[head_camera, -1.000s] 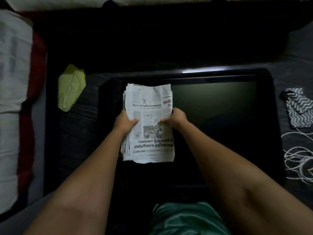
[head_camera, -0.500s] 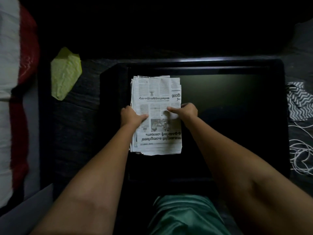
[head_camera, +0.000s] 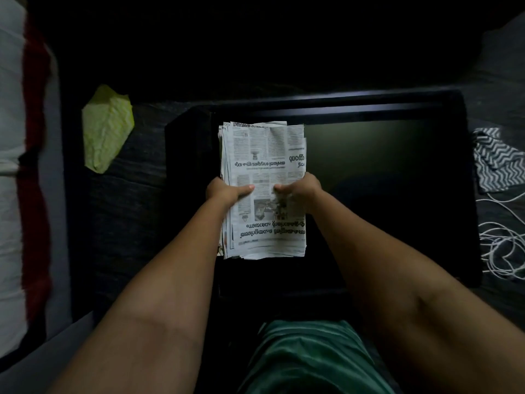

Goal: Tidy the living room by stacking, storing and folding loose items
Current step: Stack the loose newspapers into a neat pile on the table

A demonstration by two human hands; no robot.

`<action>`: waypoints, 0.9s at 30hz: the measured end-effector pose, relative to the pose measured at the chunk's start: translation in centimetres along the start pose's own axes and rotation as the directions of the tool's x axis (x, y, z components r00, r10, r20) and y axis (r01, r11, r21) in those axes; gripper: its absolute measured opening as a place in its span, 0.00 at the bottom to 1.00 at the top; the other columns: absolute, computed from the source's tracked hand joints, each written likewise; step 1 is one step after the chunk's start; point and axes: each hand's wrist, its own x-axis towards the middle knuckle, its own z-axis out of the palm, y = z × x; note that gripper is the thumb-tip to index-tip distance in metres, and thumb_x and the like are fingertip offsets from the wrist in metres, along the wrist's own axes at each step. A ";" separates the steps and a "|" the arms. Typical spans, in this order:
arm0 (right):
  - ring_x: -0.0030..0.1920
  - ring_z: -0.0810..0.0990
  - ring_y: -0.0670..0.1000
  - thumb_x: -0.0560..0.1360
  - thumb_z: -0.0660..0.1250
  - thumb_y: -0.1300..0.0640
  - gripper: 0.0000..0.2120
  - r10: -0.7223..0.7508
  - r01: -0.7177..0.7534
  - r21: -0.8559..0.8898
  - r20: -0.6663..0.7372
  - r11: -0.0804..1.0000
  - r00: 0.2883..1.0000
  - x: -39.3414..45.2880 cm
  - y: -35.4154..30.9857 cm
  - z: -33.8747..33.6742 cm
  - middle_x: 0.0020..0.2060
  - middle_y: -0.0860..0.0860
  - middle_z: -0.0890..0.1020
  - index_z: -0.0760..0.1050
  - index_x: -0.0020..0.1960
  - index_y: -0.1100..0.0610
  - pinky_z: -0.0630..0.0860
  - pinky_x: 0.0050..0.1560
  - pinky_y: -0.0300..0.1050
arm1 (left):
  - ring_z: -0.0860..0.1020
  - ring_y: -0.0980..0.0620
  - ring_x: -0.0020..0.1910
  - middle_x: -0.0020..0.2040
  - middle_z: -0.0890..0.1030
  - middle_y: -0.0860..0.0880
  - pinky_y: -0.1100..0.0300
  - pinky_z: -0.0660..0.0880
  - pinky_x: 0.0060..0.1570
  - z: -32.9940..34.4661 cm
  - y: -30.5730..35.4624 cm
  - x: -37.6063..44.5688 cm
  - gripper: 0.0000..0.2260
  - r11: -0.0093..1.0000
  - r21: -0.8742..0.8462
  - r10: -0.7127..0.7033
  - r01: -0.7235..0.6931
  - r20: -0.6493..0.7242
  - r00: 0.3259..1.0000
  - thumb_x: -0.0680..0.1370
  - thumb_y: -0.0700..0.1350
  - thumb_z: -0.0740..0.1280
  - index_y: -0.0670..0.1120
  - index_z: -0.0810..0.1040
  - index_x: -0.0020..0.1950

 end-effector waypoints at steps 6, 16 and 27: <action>0.44 0.82 0.52 0.70 0.69 0.72 0.17 -0.140 0.139 0.044 0.028 0.989 0.990 -5.1 -2.6 -3.1 0.47 0.55 0.82 0.74 0.57 0.64 0.77 0.29 0.38 | 0.80 0.46 0.53 0.55 0.81 0.46 0.51 0.77 0.56 -0.6 5.8 -8.7 0.28 0.988 0.026 0.150 -0.152 0.056 0.987 0.64 0.48 0.80 0.41 0.77 0.59; 0.47 0.84 0.55 0.72 0.72 0.61 0.13 -0.371 0.384 -0.017 0.225 0.923 0.901 -18.8 -5.9 -14.0 0.52 0.57 0.83 0.76 0.55 0.59 0.82 0.42 0.47 | 0.83 0.49 0.47 0.54 0.83 0.43 0.59 0.79 0.43 -0.2 13.7 -23.1 0.22 0.924 -0.051 0.379 -0.380 0.272 0.885 0.67 0.37 0.78 0.39 0.78 0.59; 0.58 0.78 0.65 0.65 0.51 0.20 0.45 -0.368 0.332 0.434 0.000 0.837 0.930 -34.9 2.2 -32.3 0.58 0.61 0.80 0.78 0.59 0.56 0.69 0.61 0.71 | 0.82 0.41 0.53 0.54 0.83 0.42 0.46 0.78 0.54 9.6 21.1 -47.6 0.23 0.723 0.055 0.547 -0.689 0.563 0.619 0.68 0.37 0.76 0.42 0.76 0.61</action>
